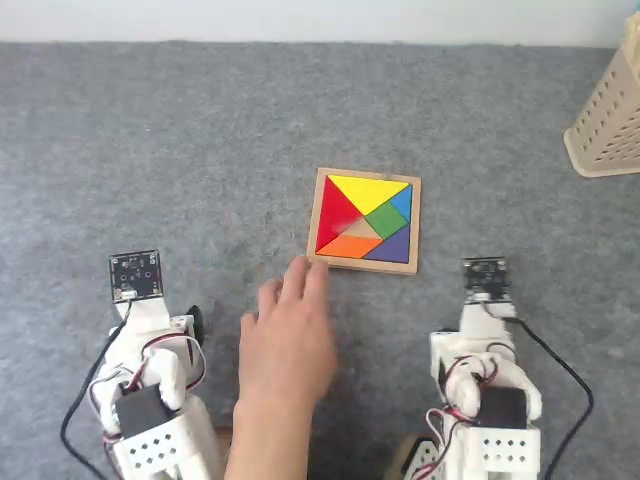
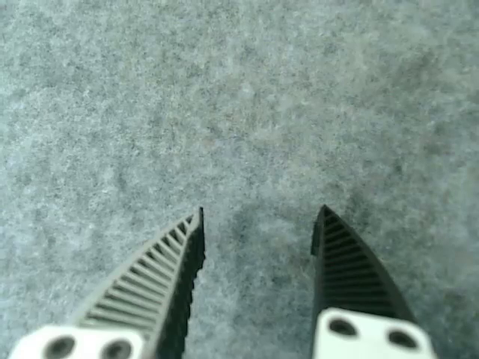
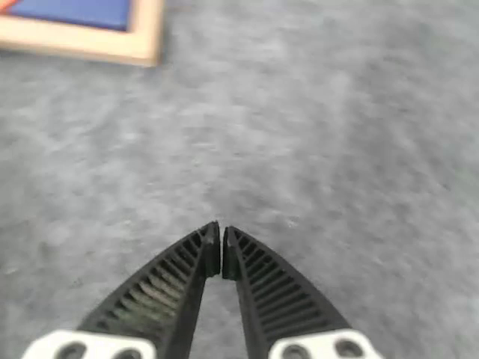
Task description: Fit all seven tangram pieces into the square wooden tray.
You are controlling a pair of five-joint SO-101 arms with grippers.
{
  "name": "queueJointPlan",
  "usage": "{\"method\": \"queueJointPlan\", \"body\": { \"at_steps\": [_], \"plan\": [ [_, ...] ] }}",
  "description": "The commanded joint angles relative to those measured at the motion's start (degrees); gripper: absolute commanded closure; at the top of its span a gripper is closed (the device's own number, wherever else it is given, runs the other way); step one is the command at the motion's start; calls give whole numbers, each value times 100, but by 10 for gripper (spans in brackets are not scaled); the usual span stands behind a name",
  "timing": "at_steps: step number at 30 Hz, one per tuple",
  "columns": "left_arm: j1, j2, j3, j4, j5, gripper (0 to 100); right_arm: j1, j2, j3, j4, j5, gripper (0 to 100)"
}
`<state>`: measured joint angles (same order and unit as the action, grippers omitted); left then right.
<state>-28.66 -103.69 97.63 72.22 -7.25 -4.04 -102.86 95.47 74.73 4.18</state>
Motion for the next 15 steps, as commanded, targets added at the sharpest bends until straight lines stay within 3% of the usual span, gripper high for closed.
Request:
{"method": "queueJointPlan", "body": {
  "at_steps": [1, 8, 15],
  "plan": [
    [-396, -105, -110, 18, 53, 775, -769, -136, 105, 40, 70, 992],
    [-1231, -105, -110, 18, 53, 775, -1007, -127, 105, 40, 62, 992],
    [-1459, -97, -110, 18, 53, 775, -980, -119, 105, 40, 53, 992]
  ]
}}
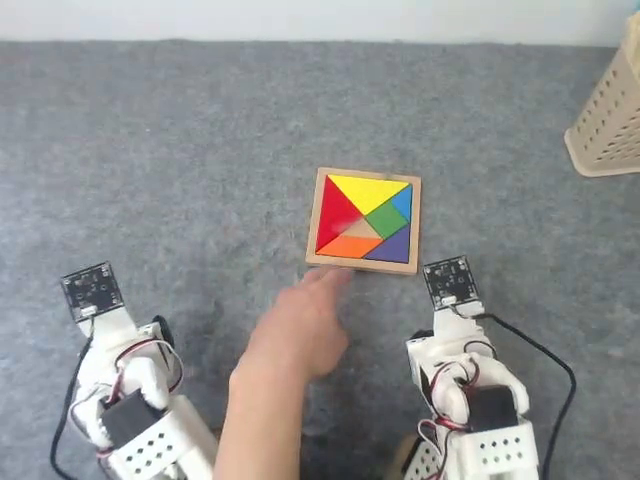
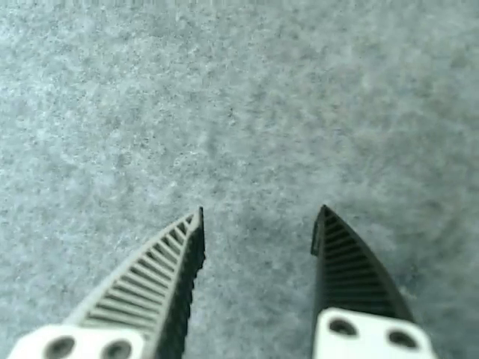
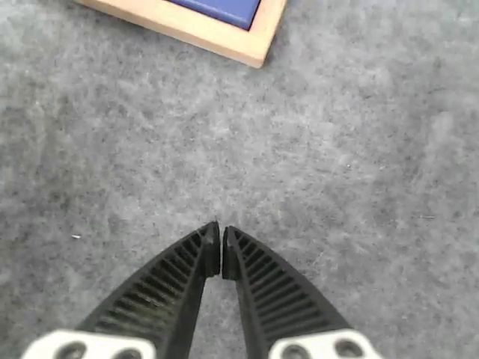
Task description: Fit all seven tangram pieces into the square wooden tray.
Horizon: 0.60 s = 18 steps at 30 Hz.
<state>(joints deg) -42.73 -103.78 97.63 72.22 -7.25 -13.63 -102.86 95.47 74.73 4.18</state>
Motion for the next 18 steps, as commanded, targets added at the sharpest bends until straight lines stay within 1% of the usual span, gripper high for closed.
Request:
{"method": "queueJointPlan", "body": {
  "at_steps": [1, 8, 13, 18],
  "plan": [
    [-53, -88, -110, 18, 53, 775, -22, -119, 105, 40, 53, 992],
    [-53, -97, -110, 18, 53, 775, -75, -127, 105, 40, 70, 992],
    [-62, -97, -110, 18, 53, 775, -523, -127, 105, 40, 70, 992],
    [-62, -97, -110, 18, 53, 775, -549, -127, 105, 40, 70, 992]
  ]
}}
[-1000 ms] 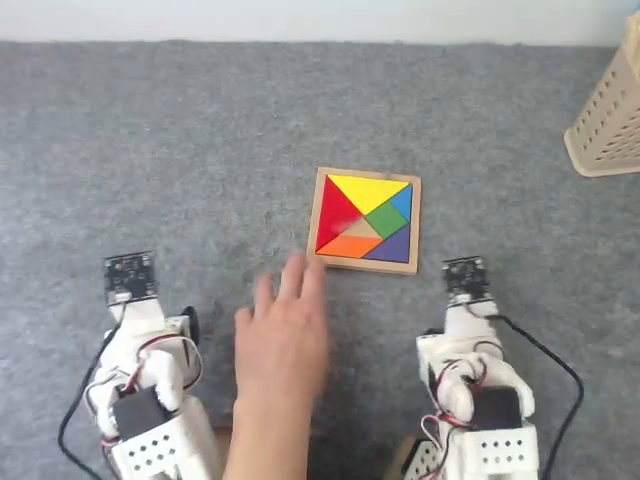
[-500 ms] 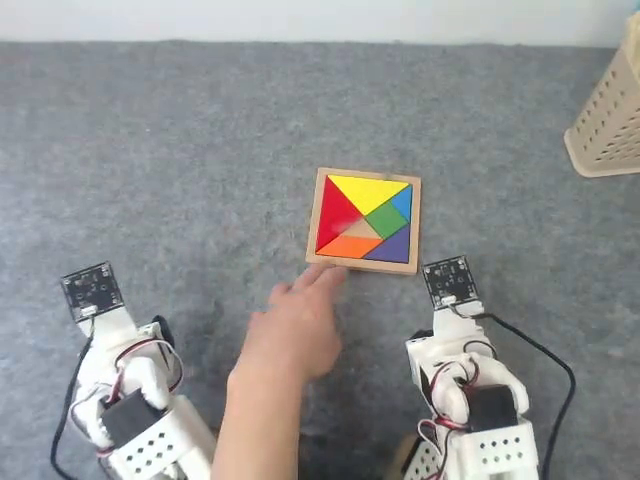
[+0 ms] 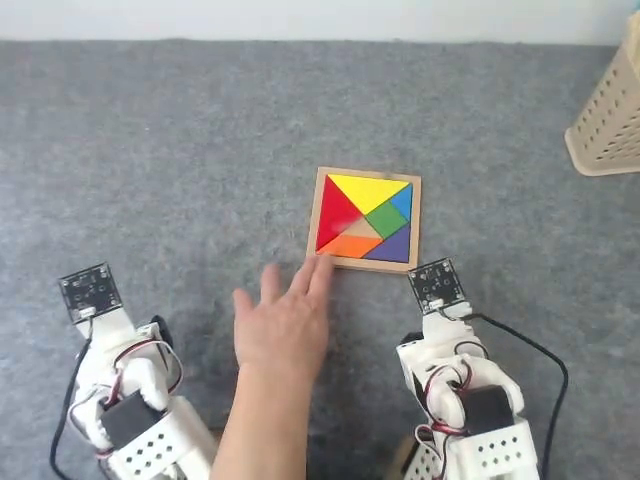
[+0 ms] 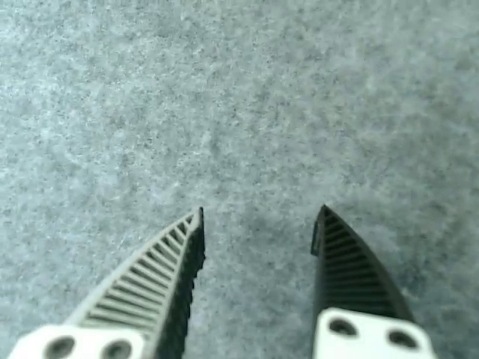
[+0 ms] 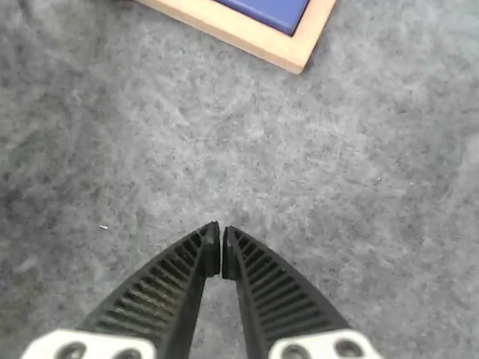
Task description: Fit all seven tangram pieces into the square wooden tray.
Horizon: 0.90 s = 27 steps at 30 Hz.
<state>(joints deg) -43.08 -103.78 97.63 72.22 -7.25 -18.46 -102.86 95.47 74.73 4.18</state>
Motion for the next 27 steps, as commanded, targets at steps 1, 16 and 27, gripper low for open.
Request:
{"method": "queueJointPlan", "body": {
  "at_steps": [1, 16, 27],
  "plan": [
    [-26, -97, -110, 18, 53, 775, -66, -127, 105, 40, 70, 992],
    [-9, -97, -110, 18, 53, 775, -277, -136, 105, 40, 70, 992],
    [18, -105, -110, 18, 53, 775, -400, -145, 105, 40, 70, 992]
  ]
}}
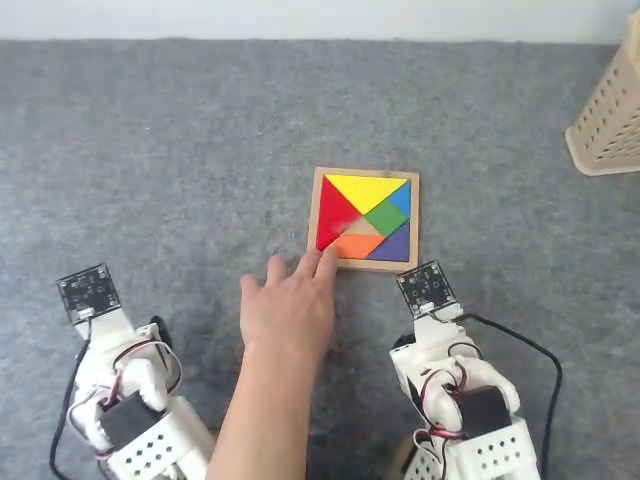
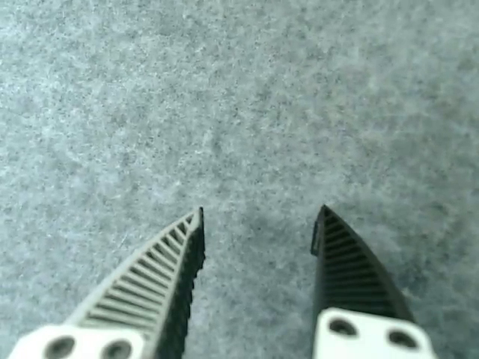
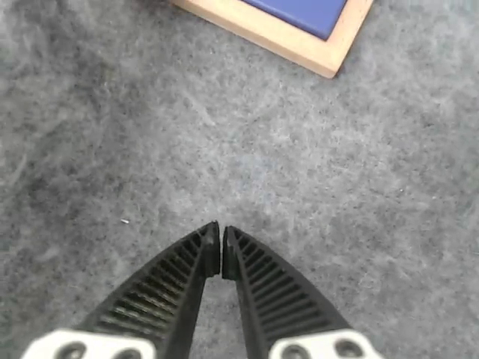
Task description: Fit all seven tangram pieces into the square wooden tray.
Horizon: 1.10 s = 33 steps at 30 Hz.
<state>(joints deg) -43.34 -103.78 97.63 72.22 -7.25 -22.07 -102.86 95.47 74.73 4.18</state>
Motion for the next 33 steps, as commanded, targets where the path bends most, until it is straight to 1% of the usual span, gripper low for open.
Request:
{"method": "queueJointPlan", "body": {
  "at_steps": [1, 24, 33],
  "plan": [
    [44, -105, -110, 18, 53, 775, -48, -145, 105, 40, 70, 992],
    [9, -70, -110, 18, 53, 775, -31, -119, 105, 40, 62, 992],
    [334, -62, -110, 18, 53, 775, 4, -119, 105, 40, 62, 992]
  ]
}}
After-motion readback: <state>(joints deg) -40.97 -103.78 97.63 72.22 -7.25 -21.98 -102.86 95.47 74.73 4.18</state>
